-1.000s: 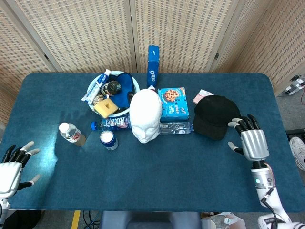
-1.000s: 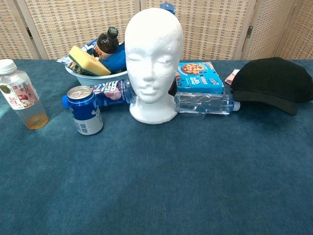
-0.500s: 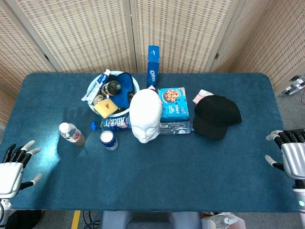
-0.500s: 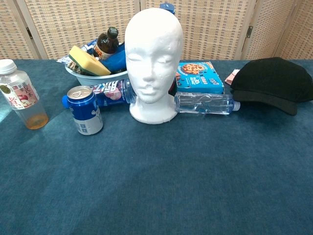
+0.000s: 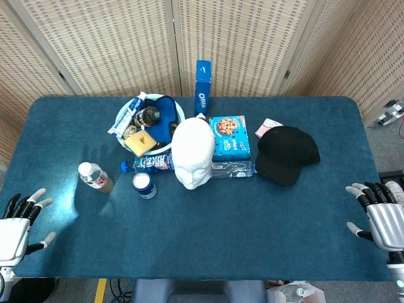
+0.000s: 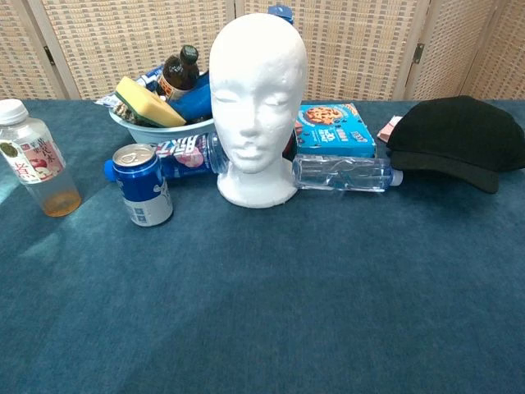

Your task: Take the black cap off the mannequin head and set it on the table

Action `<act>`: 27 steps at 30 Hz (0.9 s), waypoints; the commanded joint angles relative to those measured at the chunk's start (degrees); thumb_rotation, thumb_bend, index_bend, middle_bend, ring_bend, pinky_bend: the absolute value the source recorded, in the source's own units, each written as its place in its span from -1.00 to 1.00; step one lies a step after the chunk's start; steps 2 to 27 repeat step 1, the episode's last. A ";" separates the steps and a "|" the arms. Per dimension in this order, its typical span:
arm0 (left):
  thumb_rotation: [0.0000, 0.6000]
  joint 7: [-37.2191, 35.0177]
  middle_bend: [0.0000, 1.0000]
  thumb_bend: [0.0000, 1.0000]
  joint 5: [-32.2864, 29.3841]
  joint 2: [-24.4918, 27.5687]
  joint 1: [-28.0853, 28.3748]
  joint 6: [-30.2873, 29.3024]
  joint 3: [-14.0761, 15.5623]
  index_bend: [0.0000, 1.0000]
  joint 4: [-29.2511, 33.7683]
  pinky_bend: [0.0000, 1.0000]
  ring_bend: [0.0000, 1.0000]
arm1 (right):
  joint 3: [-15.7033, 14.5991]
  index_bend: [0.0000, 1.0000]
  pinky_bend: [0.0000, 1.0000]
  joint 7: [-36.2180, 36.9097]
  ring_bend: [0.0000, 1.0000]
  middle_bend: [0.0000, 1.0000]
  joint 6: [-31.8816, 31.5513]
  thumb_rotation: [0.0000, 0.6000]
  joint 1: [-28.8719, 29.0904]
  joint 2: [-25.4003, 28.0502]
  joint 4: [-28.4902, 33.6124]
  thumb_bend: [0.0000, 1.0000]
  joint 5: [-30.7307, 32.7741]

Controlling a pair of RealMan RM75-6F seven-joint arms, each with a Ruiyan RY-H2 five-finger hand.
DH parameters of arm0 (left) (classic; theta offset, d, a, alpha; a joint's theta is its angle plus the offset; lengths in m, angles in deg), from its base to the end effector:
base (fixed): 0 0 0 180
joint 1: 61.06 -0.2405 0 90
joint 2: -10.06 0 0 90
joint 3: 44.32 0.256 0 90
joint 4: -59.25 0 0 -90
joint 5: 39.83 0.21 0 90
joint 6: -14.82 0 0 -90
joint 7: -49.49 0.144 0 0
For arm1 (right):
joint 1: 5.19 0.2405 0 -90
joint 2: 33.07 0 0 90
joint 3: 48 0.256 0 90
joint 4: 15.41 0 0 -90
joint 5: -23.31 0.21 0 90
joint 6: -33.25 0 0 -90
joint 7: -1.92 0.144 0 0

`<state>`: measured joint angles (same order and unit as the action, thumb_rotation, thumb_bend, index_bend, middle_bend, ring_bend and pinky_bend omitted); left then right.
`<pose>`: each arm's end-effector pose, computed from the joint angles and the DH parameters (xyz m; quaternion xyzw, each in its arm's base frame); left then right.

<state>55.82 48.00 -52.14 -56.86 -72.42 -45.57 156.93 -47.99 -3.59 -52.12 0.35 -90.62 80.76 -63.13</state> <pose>-0.2930 0.1703 0.1609 -0.6106 -0.3655 -0.3795 0.5912 -0.3068 -0.1737 0.1831 0.6324 -0.3500 0.3379 0.6028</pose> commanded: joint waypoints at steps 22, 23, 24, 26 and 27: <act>1.00 -0.06 -0.77 -0.66 0.05 -0.05 0.07 0.21 0.04 -0.50 -0.10 -0.96 -0.73 | 0.16 -0.50 -0.71 0.23 -0.73 -0.55 -0.72 1.00 -0.35 -1.12 -0.84 -0.95 -0.80; 1.00 -0.06 -0.77 -0.66 0.05 -0.05 0.07 0.21 0.04 -0.50 -0.10 -0.96 -0.73 | 0.16 -0.50 -0.71 0.23 -0.73 -0.55 -0.72 1.00 -0.35 -1.12 -0.84 -0.95 -0.80; 1.00 -0.06 -0.77 -0.66 0.05 -0.05 0.07 0.21 0.04 -0.50 -0.10 -0.96 -0.73 | 0.16 -0.50 -0.71 0.23 -0.73 -0.55 -0.72 1.00 -0.35 -1.12 -0.84 -0.95 -0.80; 1.00 -0.06 -0.77 -0.66 0.05 -0.05 0.07 0.21 0.04 -0.50 -0.10 -0.96 -0.73 | 0.16 -0.50 -0.71 0.23 -0.73 -0.55 -0.72 1.00 -0.35 -1.12 -0.84 -0.95 -0.80; 1.00 -0.06 -0.77 -0.66 0.05 -0.05 0.07 0.21 0.04 -0.50 -0.10 -0.96 -0.73 | 0.16 -0.50 -0.71 0.23 -0.73 -0.55 -0.72 1.00 -0.35 -1.12 -0.84 -0.95 -0.80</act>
